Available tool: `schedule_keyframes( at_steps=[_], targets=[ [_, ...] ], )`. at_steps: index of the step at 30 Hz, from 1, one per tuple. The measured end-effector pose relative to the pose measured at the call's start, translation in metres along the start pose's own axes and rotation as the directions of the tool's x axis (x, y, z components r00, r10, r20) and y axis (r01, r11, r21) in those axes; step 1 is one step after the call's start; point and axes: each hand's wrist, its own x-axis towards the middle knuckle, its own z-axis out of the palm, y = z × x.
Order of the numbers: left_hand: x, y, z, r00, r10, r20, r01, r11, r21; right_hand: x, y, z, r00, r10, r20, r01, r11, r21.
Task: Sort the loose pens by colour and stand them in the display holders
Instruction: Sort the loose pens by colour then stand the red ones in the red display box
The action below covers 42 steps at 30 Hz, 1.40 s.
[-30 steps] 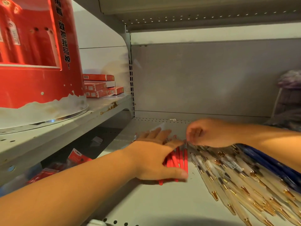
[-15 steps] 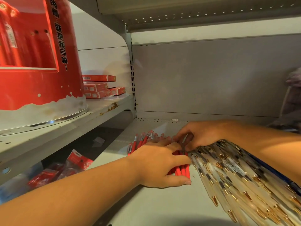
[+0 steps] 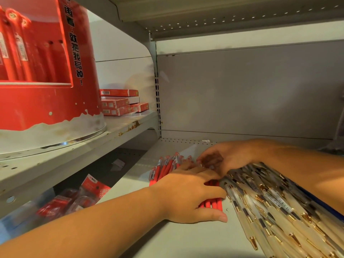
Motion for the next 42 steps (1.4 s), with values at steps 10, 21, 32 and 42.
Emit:
schedule_keyframes(
  at_steps=[10, 21, 32, 42],
  targets=[
    [-0.001, 0.002, -0.001, 1.0, -0.003, 0.017, 0.003, 1.0, -0.03, 0.036, -0.011, -0.01, 0.972, -0.054, -0.229, 0.049, 0.998, -0.031],
    [-0.001, -0.003, 0.0, 1.0, -0.025, -0.017, 0.024, 0.998, -0.059, 0.042, -0.022, 0.004, 0.965, -0.126, -0.231, 0.123, 0.992, -0.028],
    [-0.026, -0.015, -0.004, 0.998, 0.028, -0.049, -0.026, 0.999, 0.042, 0.06, -0.032, 0.0, 0.941, -0.146, -0.306, 0.154, 0.988, 0.003],
    [-0.054, -0.042, 0.012, 0.944, -0.328, -0.017, 0.326, 0.942, -0.074, 0.082, -0.07, 0.018, 0.951, -0.208, -0.228, 0.212, 0.977, -0.01]
  ],
)
